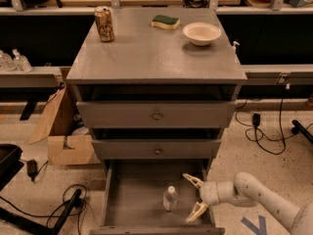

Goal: Pick blue plastic bottle from bottom drawer and place on counter

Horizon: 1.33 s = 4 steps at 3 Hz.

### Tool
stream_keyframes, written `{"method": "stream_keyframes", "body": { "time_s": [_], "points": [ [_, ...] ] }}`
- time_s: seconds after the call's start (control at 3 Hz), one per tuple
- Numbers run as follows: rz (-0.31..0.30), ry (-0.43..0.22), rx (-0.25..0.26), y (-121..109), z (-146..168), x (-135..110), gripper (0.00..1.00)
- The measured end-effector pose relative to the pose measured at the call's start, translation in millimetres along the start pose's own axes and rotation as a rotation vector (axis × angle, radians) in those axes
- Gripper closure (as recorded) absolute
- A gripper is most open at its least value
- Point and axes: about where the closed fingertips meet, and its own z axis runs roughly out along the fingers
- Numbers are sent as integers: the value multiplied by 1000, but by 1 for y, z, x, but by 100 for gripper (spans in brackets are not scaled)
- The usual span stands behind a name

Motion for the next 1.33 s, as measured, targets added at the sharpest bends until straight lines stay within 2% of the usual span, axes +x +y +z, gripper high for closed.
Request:
{"method": "stream_keyframes", "body": {
  "time_s": [0.33,1.0,1.33],
  "points": [
    [-17,-32,-9,-3,21,10,0],
    [-69,-134,-31,-22,95,36,0],
    [-78,-153,-44,-35,117,51,0]
  ]
}}
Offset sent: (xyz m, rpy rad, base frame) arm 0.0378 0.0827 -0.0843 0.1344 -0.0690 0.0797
